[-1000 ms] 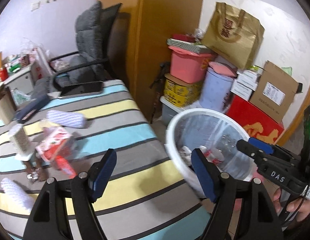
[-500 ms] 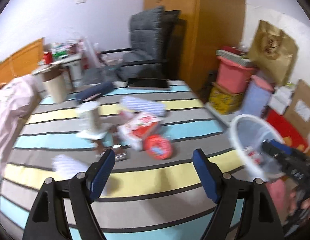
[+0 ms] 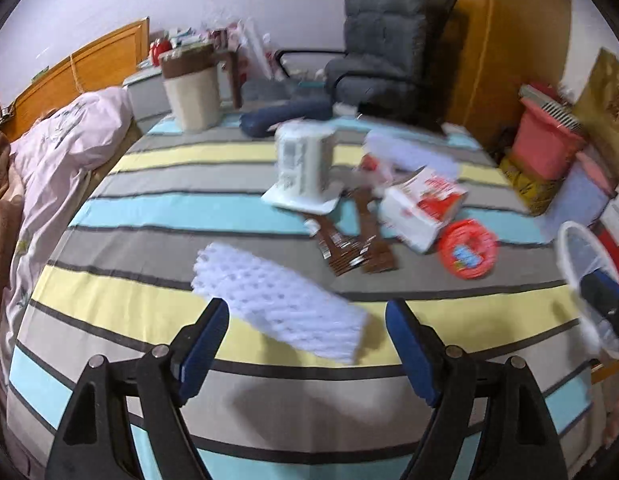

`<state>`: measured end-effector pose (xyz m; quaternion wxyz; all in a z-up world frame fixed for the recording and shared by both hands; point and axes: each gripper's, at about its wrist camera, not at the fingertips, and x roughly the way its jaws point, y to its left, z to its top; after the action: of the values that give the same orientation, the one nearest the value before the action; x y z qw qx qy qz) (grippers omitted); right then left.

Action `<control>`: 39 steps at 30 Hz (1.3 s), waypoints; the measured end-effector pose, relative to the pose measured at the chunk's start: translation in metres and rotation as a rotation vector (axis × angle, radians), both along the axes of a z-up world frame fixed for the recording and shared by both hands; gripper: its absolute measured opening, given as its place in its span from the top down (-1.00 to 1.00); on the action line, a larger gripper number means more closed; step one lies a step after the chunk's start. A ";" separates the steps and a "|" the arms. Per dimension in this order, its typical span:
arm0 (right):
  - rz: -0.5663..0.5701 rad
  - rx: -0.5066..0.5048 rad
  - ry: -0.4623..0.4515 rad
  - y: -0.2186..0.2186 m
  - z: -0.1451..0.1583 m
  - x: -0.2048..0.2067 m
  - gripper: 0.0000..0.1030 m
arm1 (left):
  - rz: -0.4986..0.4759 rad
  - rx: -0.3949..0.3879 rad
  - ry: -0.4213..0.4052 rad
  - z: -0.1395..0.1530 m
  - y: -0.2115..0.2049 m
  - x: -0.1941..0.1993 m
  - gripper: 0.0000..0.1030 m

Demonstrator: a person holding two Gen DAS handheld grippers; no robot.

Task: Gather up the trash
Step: 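Move both tools back to the table toward the white foam net, then grasp the white foam net with the left tool while the right tool grasps the clear red-lidded cup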

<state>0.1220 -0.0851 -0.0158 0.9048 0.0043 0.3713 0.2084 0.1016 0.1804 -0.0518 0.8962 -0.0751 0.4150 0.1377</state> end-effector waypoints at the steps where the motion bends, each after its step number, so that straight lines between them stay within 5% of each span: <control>1: 0.010 -0.003 0.000 0.005 0.000 0.001 -0.15 | 0.009 0.015 0.005 -0.001 0.001 0.000 -0.60; 19: 0.106 -0.026 0.051 0.063 -0.008 0.011 -0.15 | 0.071 -0.015 0.023 -0.009 0.062 -0.037 -0.60; 27: 0.075 0.013 0.070 0.065 -0.006 0.017 -0.15 | 0.115 -0.019 -0.070 0.018 0.078 -0.063 -0.60; 33: 0.064 0.008 0.093 0.081 -0.010 0.027 -0.15 | 0.087 -0.075 -0.111 0.027 0.081 -0.044 -0.60; 39: 0.070 -0.027 0.104 0.091 -0.018 0.038 -0.15 | 0.092 -0.087 -0.057 0.011 0.086 -0.022 -0.60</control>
<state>0.1600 0.0060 -0.0333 0.8764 -0.0100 0.4206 0.2343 0.0794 0.2668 -0.0413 0.8962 -0.1368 0.3912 0.1586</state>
